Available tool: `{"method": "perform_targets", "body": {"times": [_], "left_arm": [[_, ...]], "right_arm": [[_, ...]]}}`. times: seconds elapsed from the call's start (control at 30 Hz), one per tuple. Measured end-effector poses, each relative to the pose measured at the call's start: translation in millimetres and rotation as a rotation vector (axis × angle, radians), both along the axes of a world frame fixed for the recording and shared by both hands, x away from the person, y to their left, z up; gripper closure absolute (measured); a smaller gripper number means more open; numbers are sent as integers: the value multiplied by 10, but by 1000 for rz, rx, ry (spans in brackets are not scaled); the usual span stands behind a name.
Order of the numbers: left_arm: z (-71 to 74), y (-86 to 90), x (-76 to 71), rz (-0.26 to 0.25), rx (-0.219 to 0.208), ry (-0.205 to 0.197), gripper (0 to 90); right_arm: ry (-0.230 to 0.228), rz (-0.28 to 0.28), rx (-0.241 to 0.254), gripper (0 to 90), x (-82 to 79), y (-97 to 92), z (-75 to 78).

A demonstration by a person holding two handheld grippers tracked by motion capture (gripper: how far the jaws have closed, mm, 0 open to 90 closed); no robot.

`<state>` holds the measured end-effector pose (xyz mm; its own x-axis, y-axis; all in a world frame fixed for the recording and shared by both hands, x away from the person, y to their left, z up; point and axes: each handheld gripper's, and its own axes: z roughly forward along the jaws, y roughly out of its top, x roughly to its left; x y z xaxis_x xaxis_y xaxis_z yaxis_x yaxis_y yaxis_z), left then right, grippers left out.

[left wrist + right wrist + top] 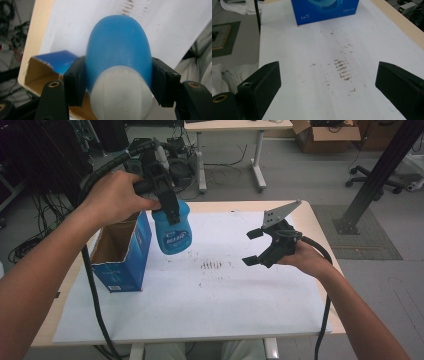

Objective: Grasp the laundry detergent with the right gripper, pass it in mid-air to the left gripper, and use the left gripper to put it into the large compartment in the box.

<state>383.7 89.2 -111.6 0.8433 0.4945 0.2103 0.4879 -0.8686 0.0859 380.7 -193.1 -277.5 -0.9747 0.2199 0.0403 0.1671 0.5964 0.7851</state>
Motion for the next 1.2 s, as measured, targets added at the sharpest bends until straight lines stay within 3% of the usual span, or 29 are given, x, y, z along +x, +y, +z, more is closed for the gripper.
{"method": "perform_targets", "body": {"times": [0.2,0.23,0.3,0.33,0.43,0.57,0.63,0.67,0.77,0.8,0.97,1.2], "left_arm": [[234,202,138,139,-23,-29,381],[234,202,138,139,-23,-29,381],[326,305,186,205,-41,-46,381],[326,305,186,205,-41,-46,380],[426,416,221,290,-49,-82,381],[495,507,238,349,-60,-97,381],[547,618,255,414,-69,-106,381],[547,618,255,414,-69,-106,381],[612,791,264,510,-79,-125,381],[612,791,264,510,-79,-125,381],[679,1015,260,656,-75,-153,380],[697,1190,230,762,-99,-154,381]], "right_arm": [[-19,-19,-61,57,-6,-105,79],[-19,-19,-61,57,-6,-105,79],[-13,-22,-81,56,2,-143,110],[-13,-22,-81,56,2,-143,110],[-14,-29,-119,53,20,-195,135],[-13,-36,-143,52,29,-235,141],[-15,-38,-159,53,29,-284,144],[-15,-38,-159,53,29,-284,144],[-13,-49,-170,54,28,-354,144],[-13,-49,-170,54,28,-354,144],[-19,-49,-170,59,5,-435,148],[-21,-57,-174,60,6,-506,162]]}}
